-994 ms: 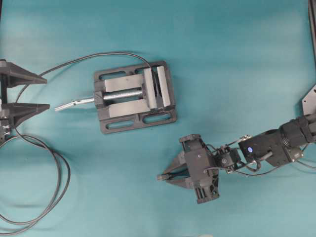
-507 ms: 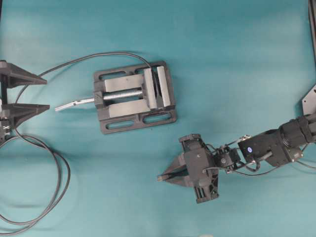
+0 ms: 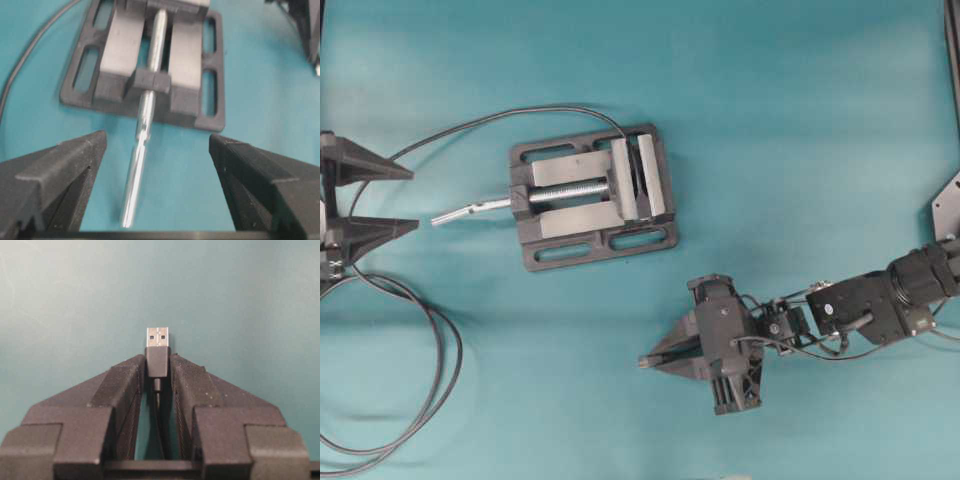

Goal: Insert the USB cable into the fixed female connector.

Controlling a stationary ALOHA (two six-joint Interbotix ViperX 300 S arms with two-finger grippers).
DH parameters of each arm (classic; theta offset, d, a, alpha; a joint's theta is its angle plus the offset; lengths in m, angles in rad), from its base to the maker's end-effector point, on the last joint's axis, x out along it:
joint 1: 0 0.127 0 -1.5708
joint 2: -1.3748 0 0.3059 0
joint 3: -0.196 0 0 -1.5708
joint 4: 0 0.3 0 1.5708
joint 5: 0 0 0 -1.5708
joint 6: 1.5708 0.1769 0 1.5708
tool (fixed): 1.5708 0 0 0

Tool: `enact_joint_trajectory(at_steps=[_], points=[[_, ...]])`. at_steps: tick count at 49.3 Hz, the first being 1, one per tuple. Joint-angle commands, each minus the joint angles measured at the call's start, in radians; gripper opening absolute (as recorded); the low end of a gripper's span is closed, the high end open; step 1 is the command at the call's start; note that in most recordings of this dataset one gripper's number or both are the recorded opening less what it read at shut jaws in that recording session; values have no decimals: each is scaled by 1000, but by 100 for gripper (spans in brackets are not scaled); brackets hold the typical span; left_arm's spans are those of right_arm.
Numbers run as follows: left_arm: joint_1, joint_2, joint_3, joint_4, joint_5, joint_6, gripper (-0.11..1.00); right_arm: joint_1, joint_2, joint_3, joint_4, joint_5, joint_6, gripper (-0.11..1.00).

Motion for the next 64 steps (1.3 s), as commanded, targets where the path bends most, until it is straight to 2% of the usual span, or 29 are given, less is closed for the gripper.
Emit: enact_joint_trajectory(at_steps=[1, 13, 19, 24, 30, 40, 47, 57, 58, 64], points=[[2, 5, -2, 0, -25, -11, 99, 21, -11, -12, 14, 20, -3, 21], [3, 2, 54, 5, -130, -6, 99, 21, -17, -15, 98, 23, -8, 20], [2, -8, 54, 5, -123, -8, 99, 20, -23, -14, 153, 23, -21, 20], [2, -14, 54, 6, -121, -8, 99, 21, -25, -20, 215, 23, -52, 20], [2, -15, 55, 5, -120, -8, 99, 21, -32, -23, 313, 18, -117, 21], [2, -15, 55, 5, -120, -8, 99, 29, -41, -23, 549, -37, -278, 21], [2, -15, 55, 6, -120, -8, 99, 52, -48, -31, 736, -103, -388, 20], [3, -15, 55, 6, -120, -8, 99, 103, -48, -71, 1031, -216, -552, 20], [3, -15, 55, 6, -121, -8, 99, 110, -48, -77, 1077, -235, -583, 20], [3, -14, 55, 6, -120, -8, 99, 138, -48, -112, 1262, -311, -698, 20]])
